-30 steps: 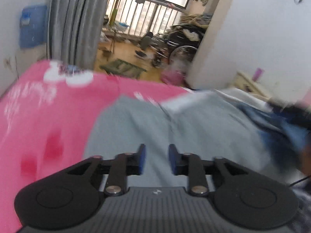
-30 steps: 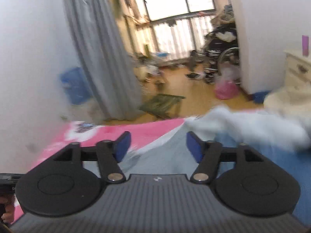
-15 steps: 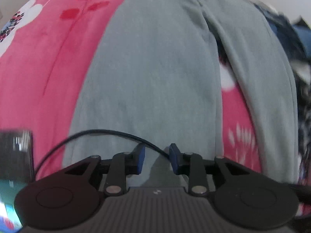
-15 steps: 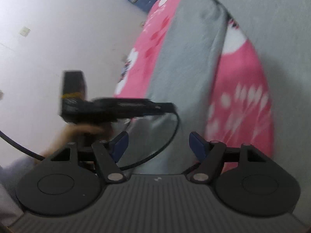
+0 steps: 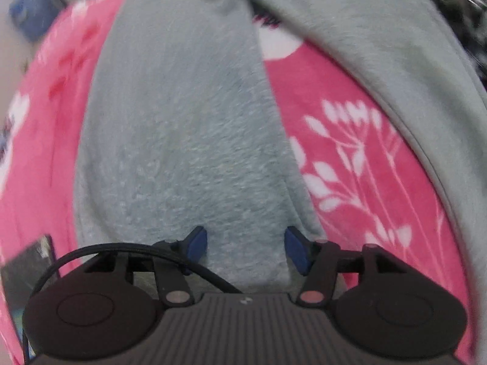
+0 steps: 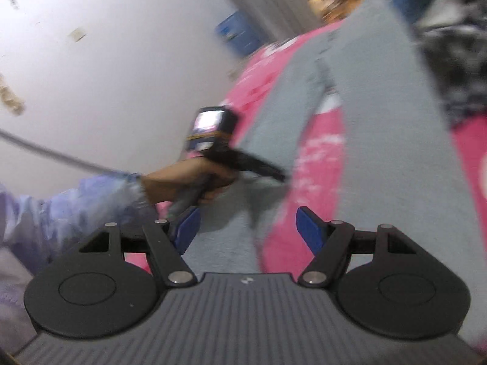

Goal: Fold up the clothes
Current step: 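Lay the grey sweatpants flat on the bedspread and open both grippers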

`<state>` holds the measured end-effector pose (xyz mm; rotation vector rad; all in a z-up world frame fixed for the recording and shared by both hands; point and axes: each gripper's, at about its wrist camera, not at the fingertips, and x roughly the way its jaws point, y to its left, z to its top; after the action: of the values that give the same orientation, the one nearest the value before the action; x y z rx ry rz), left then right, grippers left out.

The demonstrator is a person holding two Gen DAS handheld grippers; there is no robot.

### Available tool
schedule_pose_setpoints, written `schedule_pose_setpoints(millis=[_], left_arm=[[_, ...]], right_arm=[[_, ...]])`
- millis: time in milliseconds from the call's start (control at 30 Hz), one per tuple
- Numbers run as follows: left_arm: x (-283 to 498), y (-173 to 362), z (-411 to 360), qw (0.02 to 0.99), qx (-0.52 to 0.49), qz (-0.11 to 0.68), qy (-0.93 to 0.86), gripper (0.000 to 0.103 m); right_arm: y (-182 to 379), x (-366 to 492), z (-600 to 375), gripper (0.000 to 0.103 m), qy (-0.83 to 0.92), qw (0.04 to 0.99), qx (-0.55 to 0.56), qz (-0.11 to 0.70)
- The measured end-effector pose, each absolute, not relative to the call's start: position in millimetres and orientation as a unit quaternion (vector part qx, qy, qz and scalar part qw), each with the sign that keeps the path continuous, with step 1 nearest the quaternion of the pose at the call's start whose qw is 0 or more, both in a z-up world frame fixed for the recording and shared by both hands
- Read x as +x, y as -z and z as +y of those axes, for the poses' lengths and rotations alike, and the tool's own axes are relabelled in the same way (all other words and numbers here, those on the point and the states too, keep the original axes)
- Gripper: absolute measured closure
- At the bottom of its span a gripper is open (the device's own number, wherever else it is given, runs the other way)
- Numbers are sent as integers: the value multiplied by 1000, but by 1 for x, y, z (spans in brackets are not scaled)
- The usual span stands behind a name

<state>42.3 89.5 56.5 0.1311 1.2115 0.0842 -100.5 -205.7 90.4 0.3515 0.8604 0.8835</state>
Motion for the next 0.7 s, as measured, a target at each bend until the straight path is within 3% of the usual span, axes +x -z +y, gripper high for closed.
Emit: schedule_pose_setpoints(millis=[167, 467, 600, 700], left_arm=[[7, -72, 74, 824, 97, 553, -72, 63], [-55, -154, 19, 851, 69, 510, -104, 62], [-66, -171, 1, 844, 135, 507, -108, 60], [-77, -168, 3, 843, 115, 517, -89, 58]], right_arm=[[-77, -137, -219, 33, -395, 816, 200, 371], [-83, -170, -167, 30, -489, 804, 72, 332], [-76, -155, -163, 30, -501, 766, 128, 382], [-65, -149, -161, 25, -488, 751, 178, 407]])
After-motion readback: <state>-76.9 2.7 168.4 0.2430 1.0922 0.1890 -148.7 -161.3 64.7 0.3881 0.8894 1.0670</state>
